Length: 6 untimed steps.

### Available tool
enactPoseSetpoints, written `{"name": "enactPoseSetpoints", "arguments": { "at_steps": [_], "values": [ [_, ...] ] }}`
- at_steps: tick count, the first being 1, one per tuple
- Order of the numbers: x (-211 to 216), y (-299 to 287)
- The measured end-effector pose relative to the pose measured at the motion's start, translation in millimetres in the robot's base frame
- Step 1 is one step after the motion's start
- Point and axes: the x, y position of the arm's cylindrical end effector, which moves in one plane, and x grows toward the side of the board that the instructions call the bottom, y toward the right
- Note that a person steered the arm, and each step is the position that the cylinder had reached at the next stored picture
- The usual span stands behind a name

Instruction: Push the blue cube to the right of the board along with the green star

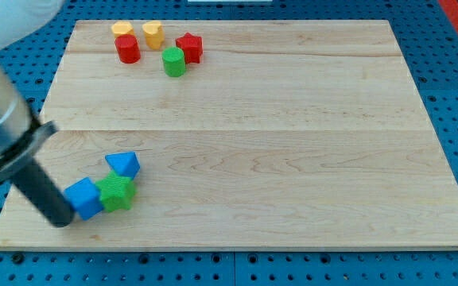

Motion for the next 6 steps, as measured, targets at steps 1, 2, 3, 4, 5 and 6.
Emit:
{"name": "enactPoseSetpoints", "arguments": {
  "at_steps": [1, 2, 3, 4, 5, 6],
  "values": [
    [-5, 41],
    [-15, 58],
    [-15, 15],
    [-18, 0],
    [-31, 2],
    [-42, -1]
  ]
}}
